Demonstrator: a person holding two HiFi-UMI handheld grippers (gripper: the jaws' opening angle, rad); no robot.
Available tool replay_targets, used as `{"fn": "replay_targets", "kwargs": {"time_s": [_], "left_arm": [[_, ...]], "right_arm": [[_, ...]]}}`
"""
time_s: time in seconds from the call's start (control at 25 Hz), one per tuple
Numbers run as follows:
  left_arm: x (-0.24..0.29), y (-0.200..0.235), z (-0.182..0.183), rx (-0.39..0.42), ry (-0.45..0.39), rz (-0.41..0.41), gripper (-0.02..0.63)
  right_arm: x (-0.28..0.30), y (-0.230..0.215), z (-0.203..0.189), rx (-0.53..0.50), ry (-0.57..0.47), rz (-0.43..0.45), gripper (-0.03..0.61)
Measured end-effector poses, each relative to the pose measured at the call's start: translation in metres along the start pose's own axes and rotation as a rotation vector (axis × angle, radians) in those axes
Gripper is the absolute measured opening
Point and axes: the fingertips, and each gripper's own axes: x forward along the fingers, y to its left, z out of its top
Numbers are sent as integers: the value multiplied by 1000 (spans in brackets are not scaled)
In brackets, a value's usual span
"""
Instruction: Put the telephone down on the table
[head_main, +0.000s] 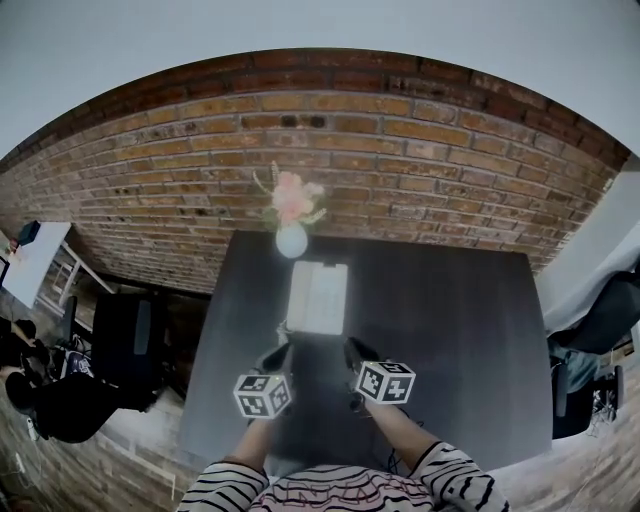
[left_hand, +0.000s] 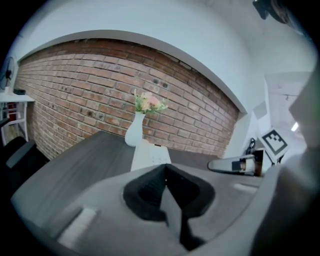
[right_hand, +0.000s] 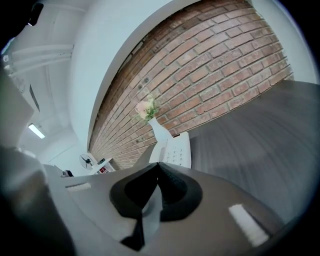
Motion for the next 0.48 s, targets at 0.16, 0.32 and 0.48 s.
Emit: {"fn": "replay_targets", "kwargs": {"time_s": [0.16, 0.32, 0.48], "left_arm": [[-25, -18, -10, -4, -22, 27, 2], [-48, -39, -21, -3, -41, 46, 1], [-66, -68, -27, 9, -71, 38, 0]], "right_arm": [[-26, 7, -16, -20, 14, 20, 1], [-56, 11, -26, -15, 19, 45, 1], [-88, 14, -30, -54, 21, 81, 2]]}}
